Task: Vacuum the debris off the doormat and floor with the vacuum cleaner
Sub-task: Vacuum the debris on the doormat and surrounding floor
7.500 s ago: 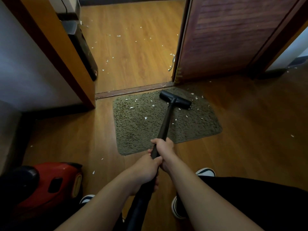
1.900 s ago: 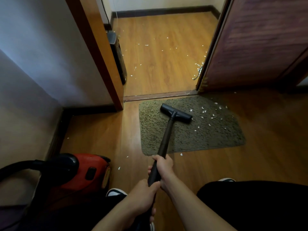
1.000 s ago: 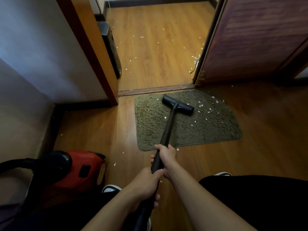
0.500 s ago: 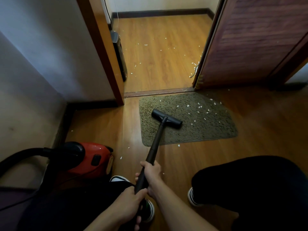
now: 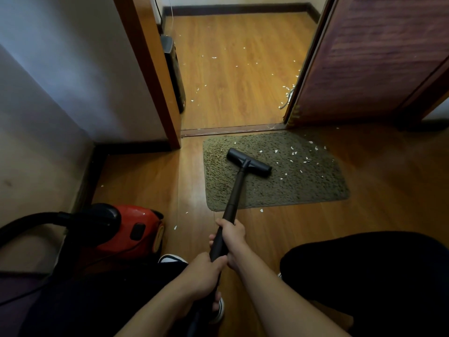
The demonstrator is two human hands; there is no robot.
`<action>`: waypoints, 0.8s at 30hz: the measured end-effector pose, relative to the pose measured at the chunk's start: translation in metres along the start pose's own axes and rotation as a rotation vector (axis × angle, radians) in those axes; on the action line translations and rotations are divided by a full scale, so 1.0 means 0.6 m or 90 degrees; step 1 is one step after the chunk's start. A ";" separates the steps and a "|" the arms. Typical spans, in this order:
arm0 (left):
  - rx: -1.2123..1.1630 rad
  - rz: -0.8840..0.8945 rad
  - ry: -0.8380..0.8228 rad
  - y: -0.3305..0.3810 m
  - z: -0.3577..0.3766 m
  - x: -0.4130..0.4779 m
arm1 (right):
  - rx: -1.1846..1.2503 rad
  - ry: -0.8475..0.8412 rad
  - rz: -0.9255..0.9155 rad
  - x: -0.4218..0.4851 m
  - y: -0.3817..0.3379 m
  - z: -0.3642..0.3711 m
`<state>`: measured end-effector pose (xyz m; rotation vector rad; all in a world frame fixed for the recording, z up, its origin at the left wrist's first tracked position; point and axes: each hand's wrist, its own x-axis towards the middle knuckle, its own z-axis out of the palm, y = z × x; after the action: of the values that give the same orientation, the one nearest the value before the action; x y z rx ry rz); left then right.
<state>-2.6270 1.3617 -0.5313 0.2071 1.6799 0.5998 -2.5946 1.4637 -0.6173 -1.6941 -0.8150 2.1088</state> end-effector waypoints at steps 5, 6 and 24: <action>-0.009 0.010 -0.002 0.023 0.010 0.020 | -0.001 0.013 -0.008 0.024 -0.021 -0.008; -0.012 0.011 -0.001 0.021 0.013 0.021 | -0.003 0.015 -0.008 0.024 -0.021 -0.010; -0.001 -0.010 0.042 -0.060 -0.011 -0.056 | -0.028 -0.026 0.016 -0.054 0.060 0.020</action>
<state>-2.6197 1.3143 -0.5195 0.1746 1.7422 0.6026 -2.5944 1.4142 -0.6119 -1.6968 -0.8619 2.1636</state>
